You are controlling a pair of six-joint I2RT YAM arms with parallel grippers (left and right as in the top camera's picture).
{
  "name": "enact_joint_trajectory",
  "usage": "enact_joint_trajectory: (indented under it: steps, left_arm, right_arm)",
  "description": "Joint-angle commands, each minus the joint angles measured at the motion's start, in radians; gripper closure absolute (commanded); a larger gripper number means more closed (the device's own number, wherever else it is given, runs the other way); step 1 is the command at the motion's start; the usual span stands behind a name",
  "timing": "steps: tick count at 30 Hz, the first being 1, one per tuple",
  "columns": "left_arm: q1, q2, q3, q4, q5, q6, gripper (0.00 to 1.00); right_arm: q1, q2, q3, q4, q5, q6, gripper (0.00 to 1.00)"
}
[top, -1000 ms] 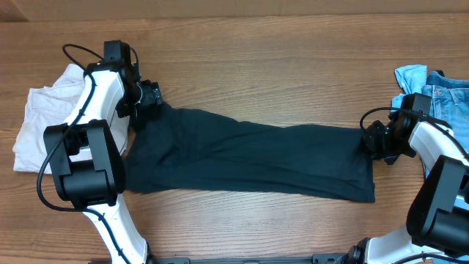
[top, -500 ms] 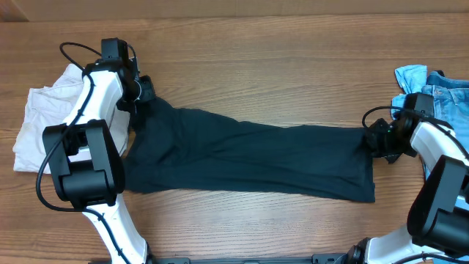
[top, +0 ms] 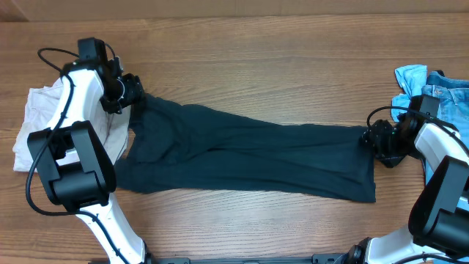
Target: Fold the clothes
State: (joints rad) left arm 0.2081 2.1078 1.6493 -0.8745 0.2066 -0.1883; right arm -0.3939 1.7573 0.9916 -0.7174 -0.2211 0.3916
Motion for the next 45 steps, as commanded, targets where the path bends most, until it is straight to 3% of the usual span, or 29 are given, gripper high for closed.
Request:
enact_joint_trajectory:
  steps: [1,7,15,17,21,24,27,32,35,37,40,42,45]
  left_arm:
    - [0.034,-0.058,0.204,-0.165,0.024,0.08,0.33]
    - [0.053,-0.117,0.443,-0.494,-0.069,0.077,0.37]
    - [0.053,-0.237,0.445,-0.798,-0.193,0.066,0.41]
    - [0.053,-0.238,0.418,-0.811,-0.191,0.081,0.41]
    - [0.053,-0.238,0.326,-0.794,-0.097,0.128,0.41]
    - [0.053,-0.238,0.296,-0.763,0.091,0.239,0.45]
    - [0.053,-0.27,0.296,-0.755,0.218,0.334,0.44]
    - [0.053,-0.459,0.296,-0.756,0.233,0.368,0.38]
    - [0.053,-0.592,0.296,-0.742,0.192,0.368,0.25]
    - [0.053,-0.655,0.296,-0.741,0.175,0.368,0.2]
    - [0.053,-0.712,0.296,-0.739,0.175,0.368,0.14]
    - [0.053,-0.723,0.296,-0.739,0.175,0.368,0.12]
    - [0.053,-0.722,0.296,-0.739,0.176,0.368,0.11]
  right_arm:
    - [-0.034,-0.018,0.069,-0.067,-0.009,-0.006,0.32]
    - [-0.051,-0.171,0.155,-0.212,-0.125,-0.1,0.29]
    - [-0.05,-0.312,0.169,-0.385,-0.23,-0.115,0.2]
    - [-0.05,-0.311,0.168,-0.428,-0.228,-0.158,0.19]
    - [-0.05,-0.297,0.154,-0.455,-0.167,-0.161,0.03]
    - [-0.058,-0.217,0.117,-0.41,-0.146,-0.16,0.01]
    - [-0.069,-0.085,0.114,-0.348,-0.119,-0.164,0.03]
    - [-0.068,0.08,0.114,-0.324,-0.088,-0.269,0.09]
    - [-0.067,0.106,0.09,-0.337,-0.078,-0.321,0.21]
    - [-0.066,0.106,0.036,-0.324,-0.071,-0.326,0.23]
    - [-0.066,0.106,-0.032,-0.291,-0.145,-0.358,0.36]
    - [-0.066,0.106,-0.052,-0.278,-0.268,-0.425,0.4]
    - [-0.066,0.106,-0.056,-0.282,-0.289,-0.426,0.47]
